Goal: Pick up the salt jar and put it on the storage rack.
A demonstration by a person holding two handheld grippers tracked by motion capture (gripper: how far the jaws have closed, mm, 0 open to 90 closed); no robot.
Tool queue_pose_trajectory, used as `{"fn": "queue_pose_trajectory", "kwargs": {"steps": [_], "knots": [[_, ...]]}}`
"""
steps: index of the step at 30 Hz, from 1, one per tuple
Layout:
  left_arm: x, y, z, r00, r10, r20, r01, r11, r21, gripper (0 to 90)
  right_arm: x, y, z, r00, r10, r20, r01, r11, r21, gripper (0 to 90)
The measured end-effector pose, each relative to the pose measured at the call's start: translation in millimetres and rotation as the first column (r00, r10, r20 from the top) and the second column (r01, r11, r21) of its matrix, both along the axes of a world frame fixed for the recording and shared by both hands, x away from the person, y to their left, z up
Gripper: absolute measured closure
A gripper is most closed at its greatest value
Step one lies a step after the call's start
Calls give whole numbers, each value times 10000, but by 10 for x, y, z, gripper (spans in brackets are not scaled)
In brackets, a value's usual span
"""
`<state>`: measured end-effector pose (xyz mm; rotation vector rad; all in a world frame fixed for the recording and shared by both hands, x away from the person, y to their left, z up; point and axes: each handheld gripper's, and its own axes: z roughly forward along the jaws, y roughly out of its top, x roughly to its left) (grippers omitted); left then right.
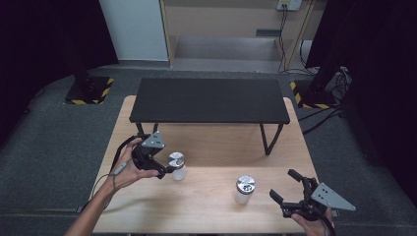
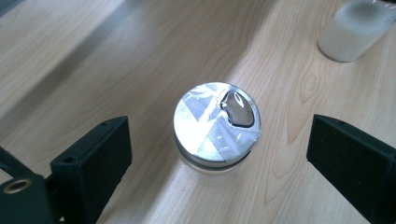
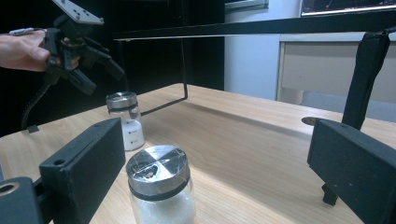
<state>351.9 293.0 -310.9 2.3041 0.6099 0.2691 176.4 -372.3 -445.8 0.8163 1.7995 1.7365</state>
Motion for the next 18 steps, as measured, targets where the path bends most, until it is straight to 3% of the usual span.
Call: {"fn": "queue_pose_trajectory", "kwargs": {"steps": [7,11,18], "knots": [[65,-102,-105,9999,-16,-125,16,10000,45,76,-2,-2,-1,10000,-24,-1,24,10000,31,42],[105,-175,-179,10000,37,-57,-35,9996,279,104,-3,-4,-4,10000,-31,-8,31,10000,44,42],[166,-191,-261,9999,90,-133,-87,9998,167,151,3,-8,-8,10000,-41,-31,41,10000,41,43]]}}
